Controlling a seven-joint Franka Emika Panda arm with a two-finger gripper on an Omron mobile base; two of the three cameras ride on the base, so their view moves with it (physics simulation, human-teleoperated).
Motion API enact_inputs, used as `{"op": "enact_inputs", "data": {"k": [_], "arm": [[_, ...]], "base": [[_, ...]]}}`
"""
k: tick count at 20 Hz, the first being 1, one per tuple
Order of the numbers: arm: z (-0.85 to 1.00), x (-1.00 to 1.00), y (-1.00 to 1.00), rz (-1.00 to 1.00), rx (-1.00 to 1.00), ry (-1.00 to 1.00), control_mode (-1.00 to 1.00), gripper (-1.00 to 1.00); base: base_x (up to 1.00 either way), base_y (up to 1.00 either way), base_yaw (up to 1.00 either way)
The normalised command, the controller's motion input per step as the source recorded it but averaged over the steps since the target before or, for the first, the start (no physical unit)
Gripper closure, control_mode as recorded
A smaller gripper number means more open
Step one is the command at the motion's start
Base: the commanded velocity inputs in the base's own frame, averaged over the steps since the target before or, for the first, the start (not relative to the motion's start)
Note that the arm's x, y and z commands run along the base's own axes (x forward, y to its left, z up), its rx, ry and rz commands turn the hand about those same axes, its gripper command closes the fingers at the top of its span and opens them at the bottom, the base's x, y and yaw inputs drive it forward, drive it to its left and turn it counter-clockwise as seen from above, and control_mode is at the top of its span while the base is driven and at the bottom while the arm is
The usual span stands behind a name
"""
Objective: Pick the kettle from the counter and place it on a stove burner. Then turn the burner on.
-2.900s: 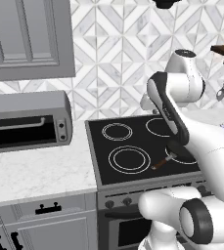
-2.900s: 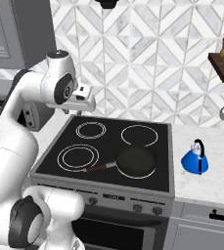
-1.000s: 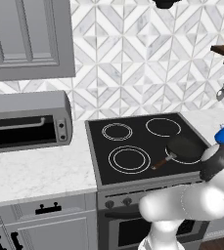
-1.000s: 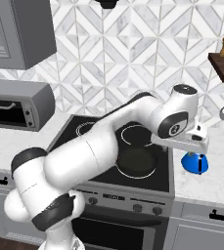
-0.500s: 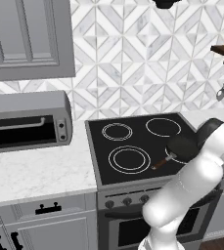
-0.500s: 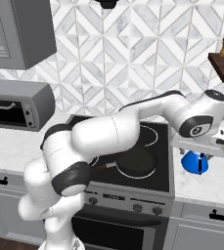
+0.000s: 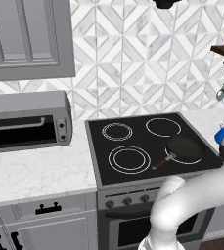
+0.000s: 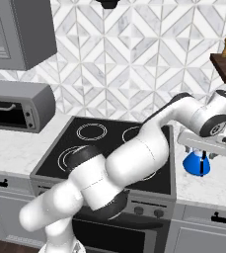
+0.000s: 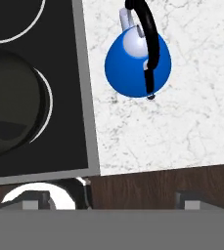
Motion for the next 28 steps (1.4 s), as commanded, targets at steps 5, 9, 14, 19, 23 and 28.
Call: {"op": "enact_inputs", "data": {"k": [5, 9, 14, 19, 23, 28], "arm": [[-0.24, 0.28, 0.00, 0.00, -0.05, 0.00, -1.00, -1.00], [-0.36, 0.20, 0.00, 0.00, -0.06, 0.00, -1.00, -1.00], [-0.34, 0.34, 0.00, 0.00, -0.01, -0.02, -1.00, -1.00], [-0.37, 0.39, 0.00, 0.00, -0.01, -0.04, -1.00, -1.00], [-0.34, 0.33, -0.18, 0.00, -0.08, -0.08, -1.00, -1.00], [-0.27, 0.31, -0.18, 0.00, -0.08, -0.08, -1.00, -1.00]], "base": [[0.00, 0.00, 0.00], [0.00, 0.00, 0.00], [0.00, 0.00, 0.00], [0.00, 0.00, 0.00], [0.00, 0.00, 0.00], [0.00, 0.00, 0.00]]}}
